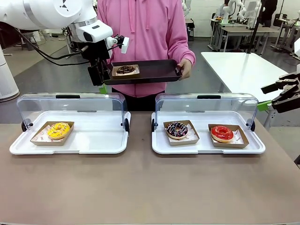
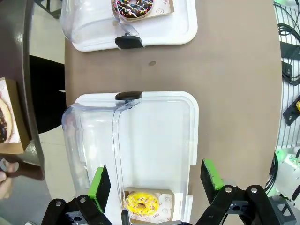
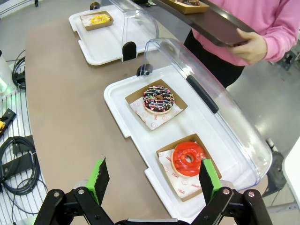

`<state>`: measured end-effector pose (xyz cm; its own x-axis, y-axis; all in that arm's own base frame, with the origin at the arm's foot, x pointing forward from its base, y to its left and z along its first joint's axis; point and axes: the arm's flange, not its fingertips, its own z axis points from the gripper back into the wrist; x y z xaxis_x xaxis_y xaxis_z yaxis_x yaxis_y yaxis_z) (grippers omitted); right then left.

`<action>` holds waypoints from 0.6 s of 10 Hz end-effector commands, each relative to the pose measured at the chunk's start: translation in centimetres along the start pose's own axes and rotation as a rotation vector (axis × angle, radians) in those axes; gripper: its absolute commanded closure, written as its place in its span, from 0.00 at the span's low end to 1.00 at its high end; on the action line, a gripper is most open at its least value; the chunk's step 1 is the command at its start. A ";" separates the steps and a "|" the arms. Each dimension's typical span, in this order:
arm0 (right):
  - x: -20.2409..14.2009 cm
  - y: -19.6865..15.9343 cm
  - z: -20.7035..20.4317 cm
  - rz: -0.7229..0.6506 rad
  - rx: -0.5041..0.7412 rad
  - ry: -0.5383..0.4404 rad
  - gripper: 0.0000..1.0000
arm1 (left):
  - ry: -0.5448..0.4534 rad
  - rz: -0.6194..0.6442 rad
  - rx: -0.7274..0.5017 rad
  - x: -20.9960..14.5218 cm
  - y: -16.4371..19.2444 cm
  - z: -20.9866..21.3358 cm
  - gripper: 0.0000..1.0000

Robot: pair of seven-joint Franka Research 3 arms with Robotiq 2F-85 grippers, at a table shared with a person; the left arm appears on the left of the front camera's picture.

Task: Provide the desired donut to the person.
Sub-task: Place the picked Paper togo box onto the Handle tray extended by the person.

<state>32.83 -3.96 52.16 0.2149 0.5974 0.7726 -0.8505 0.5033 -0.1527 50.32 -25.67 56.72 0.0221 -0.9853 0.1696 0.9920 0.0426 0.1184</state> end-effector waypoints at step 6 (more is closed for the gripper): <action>0.2 -0.2 -0.3 -0.014 0.004 -0.021 0.00 | 0.008 0.002 0.019 -0.1 0.1 0.0 0.00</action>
<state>32.83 -3.96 52.16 0.2149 0.5974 0.7726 -0.8505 0.5033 -0.1527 50.32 -25.67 56.72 0.0221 -0.9853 0.1696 0.9920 0.0426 0.1184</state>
